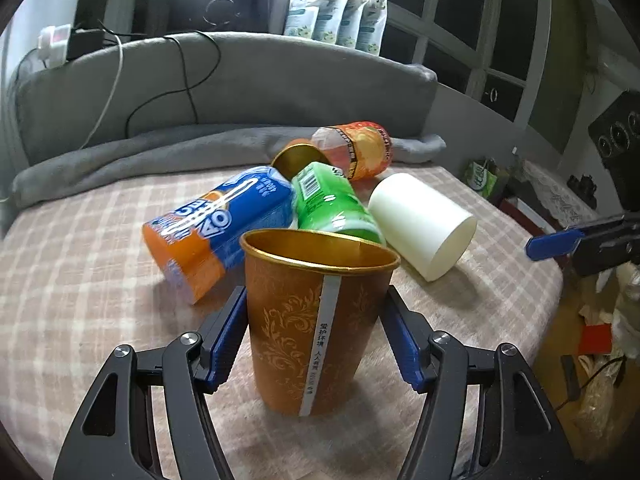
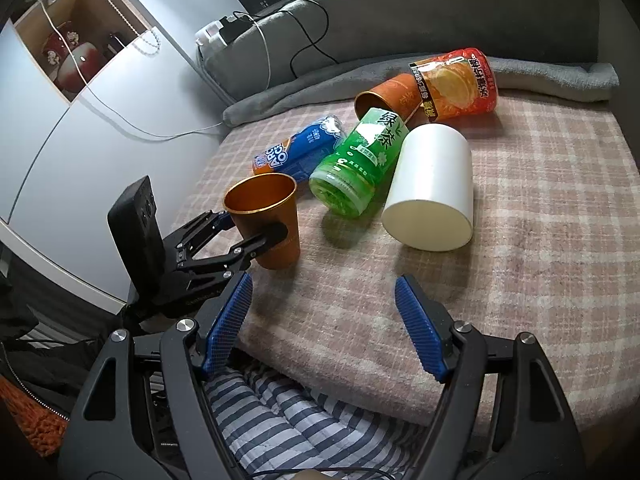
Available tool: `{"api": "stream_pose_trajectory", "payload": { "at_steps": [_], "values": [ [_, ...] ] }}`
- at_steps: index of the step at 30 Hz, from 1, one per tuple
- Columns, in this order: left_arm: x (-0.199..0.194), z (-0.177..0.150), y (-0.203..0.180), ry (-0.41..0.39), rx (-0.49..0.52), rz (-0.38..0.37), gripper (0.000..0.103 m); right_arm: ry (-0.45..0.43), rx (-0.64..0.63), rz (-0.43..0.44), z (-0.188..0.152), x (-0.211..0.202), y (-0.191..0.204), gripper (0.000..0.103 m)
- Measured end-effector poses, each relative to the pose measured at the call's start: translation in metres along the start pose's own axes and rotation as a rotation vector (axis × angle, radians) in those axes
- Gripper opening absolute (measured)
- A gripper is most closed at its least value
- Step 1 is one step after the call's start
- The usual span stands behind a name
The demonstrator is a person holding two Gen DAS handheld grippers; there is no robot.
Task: Flip cup upright
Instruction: 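Rotate the held cup with the left gripper until its rim faces up, then lower the upright cup onto the cloth and open the left gripper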
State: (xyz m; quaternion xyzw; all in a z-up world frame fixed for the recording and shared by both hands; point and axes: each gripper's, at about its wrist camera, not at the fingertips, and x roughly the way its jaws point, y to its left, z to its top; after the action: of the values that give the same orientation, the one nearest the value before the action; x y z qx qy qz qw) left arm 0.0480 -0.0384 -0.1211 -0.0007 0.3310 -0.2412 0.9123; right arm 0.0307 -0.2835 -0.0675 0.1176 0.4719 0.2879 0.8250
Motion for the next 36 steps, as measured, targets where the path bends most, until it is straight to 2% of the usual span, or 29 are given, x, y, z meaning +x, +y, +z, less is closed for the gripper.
{"api": "stream_pose_trajectory", "payload": {
  "at_steps": [20, 32, 34, 36],
  "values": [
    [-0.023, -0.015, -0.011, 0.002, 0.039, 0.036, 0.064, -0.031, -0.011, 0.012, -0.014, -0.006, 0.020, 0.077],
    [-0.027, -0.023, -0.016, 0.021, 0.026, 0.035, 0.065, -0.080, -0.012, -0.039, -0.021, -0.013, 0.020, 0.077],
    [-0.028, -0.023, -0.016, 0.023, 0.023, 0.029, 0.075, -0.096, -0.012, -0.045, -0.022, -0.013, 0.021, 0.077],
    [-0.029, -0.023, -0.017, 0.027, 0.016, 0.028, 0.077, -0.119, -0.015, -0.057, -0.022, -0.015, 0.022, 0.077]
  ]
}}
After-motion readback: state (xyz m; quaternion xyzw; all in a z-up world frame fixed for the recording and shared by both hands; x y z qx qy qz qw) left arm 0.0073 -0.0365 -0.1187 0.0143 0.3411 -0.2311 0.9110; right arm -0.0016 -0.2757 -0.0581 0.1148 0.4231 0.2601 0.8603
